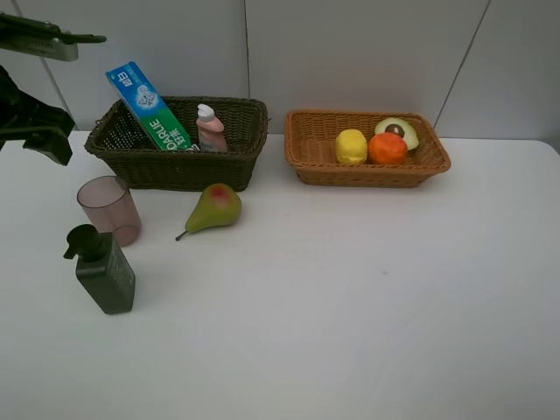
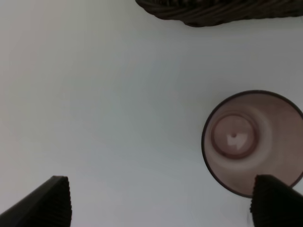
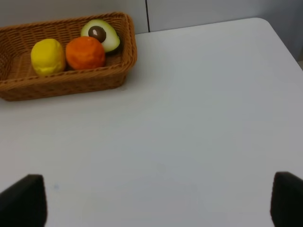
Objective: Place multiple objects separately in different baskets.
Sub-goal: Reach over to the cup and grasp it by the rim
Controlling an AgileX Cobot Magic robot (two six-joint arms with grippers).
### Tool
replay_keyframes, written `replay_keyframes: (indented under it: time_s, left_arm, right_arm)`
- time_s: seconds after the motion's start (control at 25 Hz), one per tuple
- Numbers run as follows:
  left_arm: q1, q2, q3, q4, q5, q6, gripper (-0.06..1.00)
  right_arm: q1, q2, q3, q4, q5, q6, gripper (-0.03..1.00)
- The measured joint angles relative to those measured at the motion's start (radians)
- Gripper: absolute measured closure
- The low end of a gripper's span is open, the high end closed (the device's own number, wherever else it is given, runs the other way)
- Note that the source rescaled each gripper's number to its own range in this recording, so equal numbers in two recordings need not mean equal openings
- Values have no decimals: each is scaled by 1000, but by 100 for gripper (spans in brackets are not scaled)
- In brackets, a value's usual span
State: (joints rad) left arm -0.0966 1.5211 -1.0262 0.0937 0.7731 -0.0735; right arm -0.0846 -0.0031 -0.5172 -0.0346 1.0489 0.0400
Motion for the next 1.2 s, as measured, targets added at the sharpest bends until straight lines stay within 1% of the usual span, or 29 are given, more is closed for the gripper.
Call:
replay_keyframes:
  time_s: [0.12, 0.56, 0.76, 0.96, 1.2]
  left_arm:
    - [0, 52, 0, -1, -33, 0, -6]
    - [0, 199, -1, -24, -79, 0, -6]
    - [0, 245, -1, -25, -125, 0, -6]
    - [0, 277, -1, -45, -167, 0, -6]
    - [0, 325, -1, -60, -173, 0, -6]
  right_arm:
    - [0, 0, 0, 0, 0, 0, -3]
    - [0, 0, 0, 0, 0, 0, -3]
    - [0, 0, 0, 0, 0, 0, -3]
    - [0, 0, 0, 0, 0, 0, -3]
    - [0, 0, 0, 0, 0, 0, -3]
